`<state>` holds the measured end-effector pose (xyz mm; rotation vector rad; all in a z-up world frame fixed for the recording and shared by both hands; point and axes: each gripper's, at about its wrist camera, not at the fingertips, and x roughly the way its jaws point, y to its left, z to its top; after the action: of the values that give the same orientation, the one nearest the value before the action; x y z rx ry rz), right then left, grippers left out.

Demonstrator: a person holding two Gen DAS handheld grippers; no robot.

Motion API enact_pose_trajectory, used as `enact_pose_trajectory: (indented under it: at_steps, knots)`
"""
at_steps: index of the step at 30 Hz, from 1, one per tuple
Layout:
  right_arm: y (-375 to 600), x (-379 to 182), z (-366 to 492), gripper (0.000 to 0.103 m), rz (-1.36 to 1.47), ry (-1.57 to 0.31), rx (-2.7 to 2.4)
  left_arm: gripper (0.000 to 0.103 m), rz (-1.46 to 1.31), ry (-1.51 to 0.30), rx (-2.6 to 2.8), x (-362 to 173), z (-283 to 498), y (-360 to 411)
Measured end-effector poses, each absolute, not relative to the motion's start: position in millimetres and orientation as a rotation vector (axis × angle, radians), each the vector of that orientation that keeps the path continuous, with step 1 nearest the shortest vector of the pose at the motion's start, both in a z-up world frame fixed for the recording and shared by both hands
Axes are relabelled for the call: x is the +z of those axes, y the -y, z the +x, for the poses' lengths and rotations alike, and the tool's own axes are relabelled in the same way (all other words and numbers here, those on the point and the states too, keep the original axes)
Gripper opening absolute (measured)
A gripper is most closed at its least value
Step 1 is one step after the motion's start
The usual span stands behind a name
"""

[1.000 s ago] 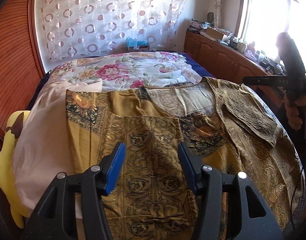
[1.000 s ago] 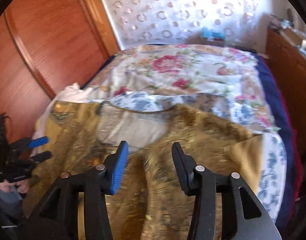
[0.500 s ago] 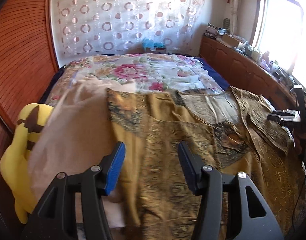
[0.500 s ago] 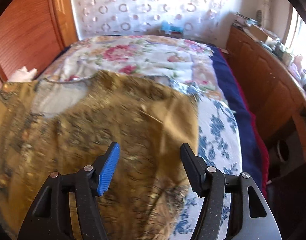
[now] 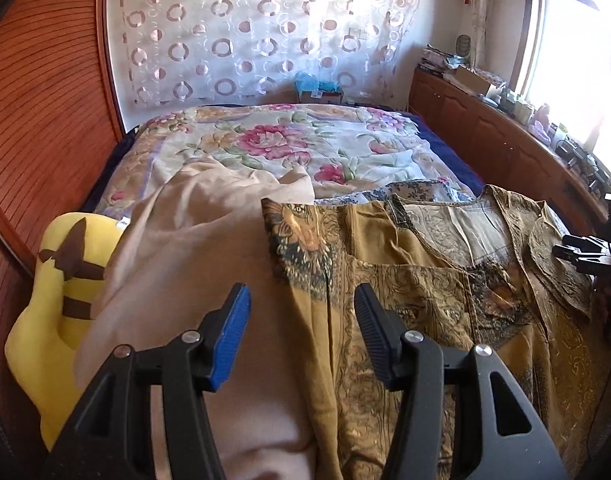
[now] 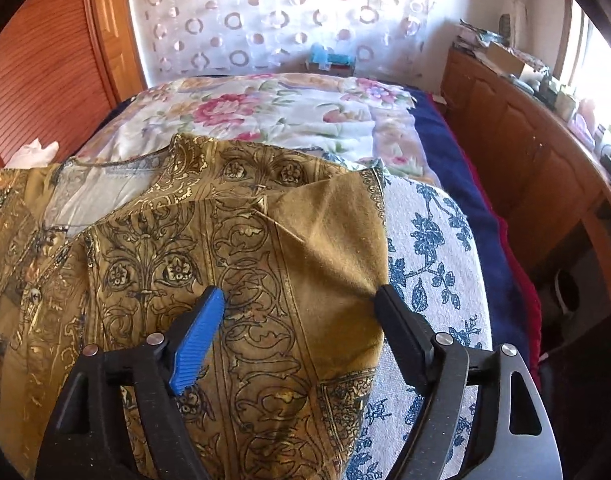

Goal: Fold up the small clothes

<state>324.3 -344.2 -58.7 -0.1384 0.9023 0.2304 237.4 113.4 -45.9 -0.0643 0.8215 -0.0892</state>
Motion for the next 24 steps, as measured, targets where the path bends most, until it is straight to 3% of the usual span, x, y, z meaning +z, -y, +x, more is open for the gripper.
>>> enact_pose_trajectory:
  at_steps: [5,15,16,17,18,24]
  knots:
    - [343.2,-58.7,323.8,0.081,-0.141,-0.901,0.228,0.034,-0.062,-0.838,-0.110,-48.5,249.9,-111.9]
    - [342.3,-58.8,323.9,0.081,-0.140,-0.901,0.228,0.032,-0.038,-0.844,-0.107,-51.2,253.5,-108.7]
    - [342.2,-58.8,324.0,0.081,-0.140,-0.901,0.228,0.027,-0.033,-0.843,-0.108,-51.1,253.3,-108.1]
    - [342.4,-58.9,323.7,0.081,-0.140,-0.901,0.228,0.014,-0.023,-0.838,-0.103,-50.9,252.8,-107.4]
    - [342.3,-58.9,323.8,0.081,-0.140,-0.901,0.228,0.008,-0.015,-0.839,-0.099,-50.6,253.0,-107.0]
    - [343.4,-53.7,324.9,0.081,-0.143,-0.900,0.233,0.002,-0.006,-0.809,-0.162,-37.6,243.6,-93.6]
